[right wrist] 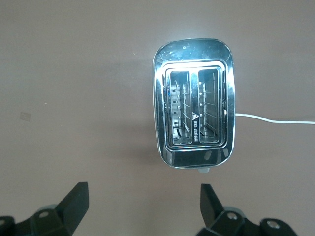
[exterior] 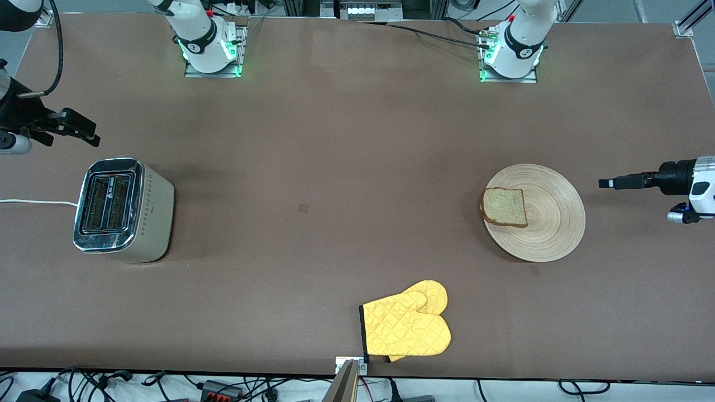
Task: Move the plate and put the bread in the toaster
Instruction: 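Lower the left gripper to the wooden plate's rim and grip it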
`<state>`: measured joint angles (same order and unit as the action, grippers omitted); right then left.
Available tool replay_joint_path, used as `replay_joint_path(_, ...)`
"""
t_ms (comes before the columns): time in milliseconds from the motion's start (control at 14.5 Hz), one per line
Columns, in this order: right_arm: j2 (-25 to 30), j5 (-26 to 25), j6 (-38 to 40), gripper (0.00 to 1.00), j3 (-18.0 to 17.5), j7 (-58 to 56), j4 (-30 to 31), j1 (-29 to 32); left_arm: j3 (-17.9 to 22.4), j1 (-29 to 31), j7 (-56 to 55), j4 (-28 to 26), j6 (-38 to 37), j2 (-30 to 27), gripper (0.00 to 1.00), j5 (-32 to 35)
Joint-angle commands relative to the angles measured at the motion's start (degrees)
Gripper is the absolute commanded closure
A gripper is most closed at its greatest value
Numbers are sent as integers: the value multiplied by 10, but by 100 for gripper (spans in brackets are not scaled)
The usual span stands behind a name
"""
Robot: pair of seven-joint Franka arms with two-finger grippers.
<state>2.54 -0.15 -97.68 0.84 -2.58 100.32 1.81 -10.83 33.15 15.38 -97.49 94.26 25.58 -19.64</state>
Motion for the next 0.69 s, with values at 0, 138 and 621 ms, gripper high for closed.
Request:
replay_joint_path(0,-2,-2,3,0,-1,2,-7,0,-4,15,46,28,-1,59,0,-30)
replay_joint_path(138,-2,-1,4,0,-1,2,-7,0,-5,28,75,44,-1,103,0,-35)
replay_joint_path(621,-2,-1,6,0,-1,3,-7,0,-4,40,99,44,28,151,0,-52)
